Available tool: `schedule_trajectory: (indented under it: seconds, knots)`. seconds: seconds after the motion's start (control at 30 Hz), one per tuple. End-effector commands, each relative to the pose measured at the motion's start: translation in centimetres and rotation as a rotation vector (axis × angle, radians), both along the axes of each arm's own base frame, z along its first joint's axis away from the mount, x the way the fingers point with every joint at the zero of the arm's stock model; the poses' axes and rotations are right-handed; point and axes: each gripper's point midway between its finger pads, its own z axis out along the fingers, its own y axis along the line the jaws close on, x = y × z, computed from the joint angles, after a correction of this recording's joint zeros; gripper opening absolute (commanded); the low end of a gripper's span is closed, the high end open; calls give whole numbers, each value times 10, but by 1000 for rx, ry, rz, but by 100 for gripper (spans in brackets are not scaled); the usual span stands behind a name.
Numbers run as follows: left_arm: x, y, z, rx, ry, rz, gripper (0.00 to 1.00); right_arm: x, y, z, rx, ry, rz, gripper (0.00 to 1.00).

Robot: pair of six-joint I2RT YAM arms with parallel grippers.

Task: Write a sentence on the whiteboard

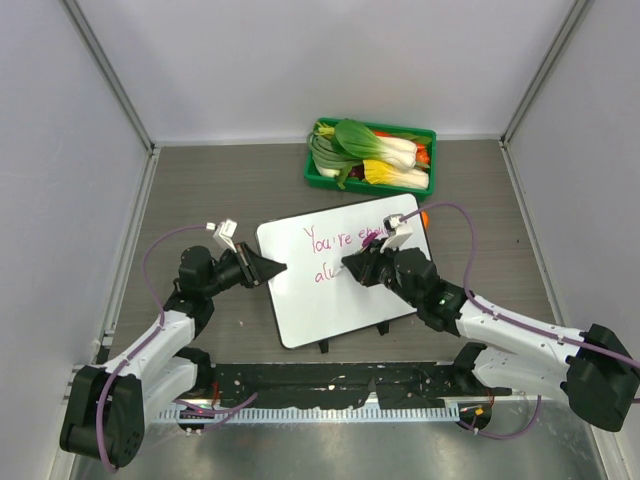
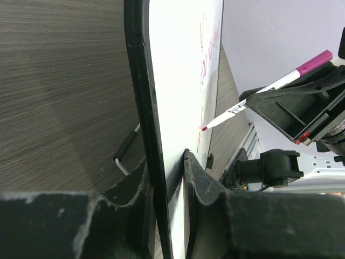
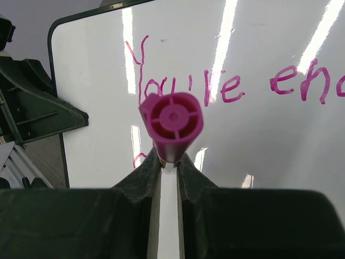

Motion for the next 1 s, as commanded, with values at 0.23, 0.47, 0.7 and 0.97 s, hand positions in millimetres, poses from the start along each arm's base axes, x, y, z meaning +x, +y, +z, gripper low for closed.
schedule_trajectory:
  seconds: [0.23,0.47,0.7,0.97]
  knots:
    - [9,21,-39,190,-19,72,0,22,-10,19,-17,-53,-104,1]
    - [9,20,-39,191,-19,68,0,25,-8,23,-11,-54,-106,1]
    - [9,20,-38,190,-20,68,0,16,-10,0,-44,-10,-72,1]
    - [10,21,-38,190,-21,73,0,5,-15,-15,-52,25,-58,1]
